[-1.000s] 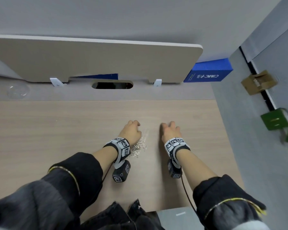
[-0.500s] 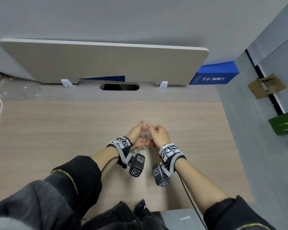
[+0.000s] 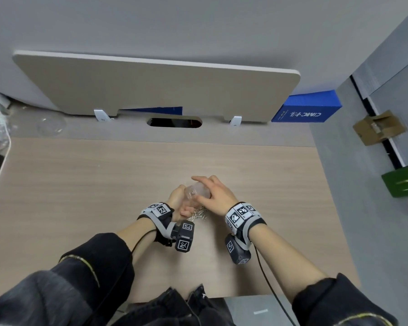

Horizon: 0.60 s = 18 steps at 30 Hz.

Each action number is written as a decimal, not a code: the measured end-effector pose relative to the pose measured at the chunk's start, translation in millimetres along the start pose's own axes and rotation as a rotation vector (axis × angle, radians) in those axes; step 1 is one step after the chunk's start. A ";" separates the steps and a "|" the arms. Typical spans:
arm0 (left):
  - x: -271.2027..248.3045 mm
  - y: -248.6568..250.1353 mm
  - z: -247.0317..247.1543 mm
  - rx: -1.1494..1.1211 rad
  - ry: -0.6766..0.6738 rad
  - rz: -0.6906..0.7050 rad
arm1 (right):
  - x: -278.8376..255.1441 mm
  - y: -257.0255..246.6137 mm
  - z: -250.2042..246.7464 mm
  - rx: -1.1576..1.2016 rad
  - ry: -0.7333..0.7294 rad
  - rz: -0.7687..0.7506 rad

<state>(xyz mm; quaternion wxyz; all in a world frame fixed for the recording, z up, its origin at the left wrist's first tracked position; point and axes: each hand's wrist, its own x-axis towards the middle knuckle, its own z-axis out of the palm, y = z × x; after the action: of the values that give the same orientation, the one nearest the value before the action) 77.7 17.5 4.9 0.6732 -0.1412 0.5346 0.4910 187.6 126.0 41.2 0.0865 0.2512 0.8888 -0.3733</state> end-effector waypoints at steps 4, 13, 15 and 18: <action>1.9 -5.6 -5.4 -0.033 0.023 0.012 | 3.8 20.4 6.0 0.080 0.164 0.220; 1.8 -14.2 6.4 -0.103 0.092 0.022 | 8.4 66.0 -1.2 -0.131 0.325 0.470; 5.3 -17.6 6.6 -0.093 0.108 0.027 | 7.2 73.9 -0.5 -0.238 0.280 0.462; 11.0 -20.6 4.2 -0.080 0.125 0.028 | 6.8 82.9 -1.0 -0.337 0.219 0.448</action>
<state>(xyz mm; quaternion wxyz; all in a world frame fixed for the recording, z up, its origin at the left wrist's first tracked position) 96.2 16.3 -9.8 0.6252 -0.1909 0.5575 0.5117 224.2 178.6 -11.8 0.1110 0.4619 0.8647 -0.1630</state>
